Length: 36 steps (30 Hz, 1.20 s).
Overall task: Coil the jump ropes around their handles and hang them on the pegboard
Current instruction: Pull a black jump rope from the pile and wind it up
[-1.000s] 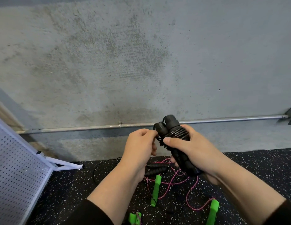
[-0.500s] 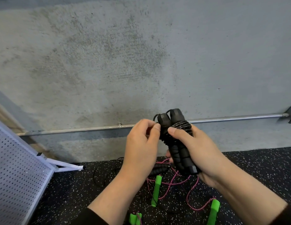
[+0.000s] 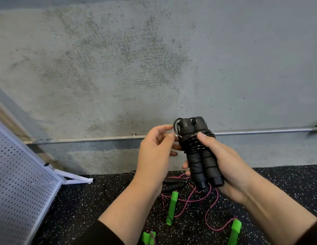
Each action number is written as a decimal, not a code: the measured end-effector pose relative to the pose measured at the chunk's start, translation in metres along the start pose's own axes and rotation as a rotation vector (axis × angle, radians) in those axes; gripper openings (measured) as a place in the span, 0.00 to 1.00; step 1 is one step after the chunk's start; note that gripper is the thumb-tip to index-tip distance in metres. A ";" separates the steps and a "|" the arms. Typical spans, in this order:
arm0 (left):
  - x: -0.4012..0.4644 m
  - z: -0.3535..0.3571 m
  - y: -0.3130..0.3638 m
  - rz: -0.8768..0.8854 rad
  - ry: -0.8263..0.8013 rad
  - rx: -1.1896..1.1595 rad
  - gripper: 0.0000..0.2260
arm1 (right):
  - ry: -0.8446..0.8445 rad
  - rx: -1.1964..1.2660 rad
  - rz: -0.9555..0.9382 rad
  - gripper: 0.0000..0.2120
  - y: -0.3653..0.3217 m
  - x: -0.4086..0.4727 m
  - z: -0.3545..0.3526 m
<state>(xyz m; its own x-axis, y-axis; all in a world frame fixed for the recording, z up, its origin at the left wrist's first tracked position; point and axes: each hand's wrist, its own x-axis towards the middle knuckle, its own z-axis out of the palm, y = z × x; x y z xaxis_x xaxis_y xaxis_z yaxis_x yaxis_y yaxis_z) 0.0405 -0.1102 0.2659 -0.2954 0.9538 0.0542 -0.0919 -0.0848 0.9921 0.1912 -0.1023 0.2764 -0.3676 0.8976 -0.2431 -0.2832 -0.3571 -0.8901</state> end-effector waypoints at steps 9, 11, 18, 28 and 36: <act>0.002 -0.006 -0.001 -0.127 -0.028 -0.148 0.09 | 0.017 -0.026 0.017 0.26 0.004 0.002 0.004; 0.003 -0.007 -0.002 -0.120 -0.011 -0.142 0.07 | 0.021 -0.038 0.017 0.26 0.004 0.002 0.004; 0.005 -0.010 -0.002 -0.176 -0.061 -0.276 0.07 | 0.041 -0.085 -0.035 0.17 0.004 0.002 0.003; 0.009 -0.009 -0.003 -0.220 -0.113 -0.311 0.04 | 0.068 -0.171 -0.109 0.20 -0.001 0.003 -0.002; 0.009 -0.014 0.006 -0.340 -0.310 -0.381 0.10 | 0.041 -0.168 -0.090 0.18 -0.002 0.000 -0.003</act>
<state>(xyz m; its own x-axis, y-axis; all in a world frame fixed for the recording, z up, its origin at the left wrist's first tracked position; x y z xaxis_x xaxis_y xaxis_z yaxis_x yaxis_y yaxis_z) 0.0237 -0.1060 0.2709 0.0961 0.9804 -0.1720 -0.4842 0.1970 0.8525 0.1949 -0.1011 0.2774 -0.3106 0.9349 -0.1719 -0.1604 -0.2298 -0.9599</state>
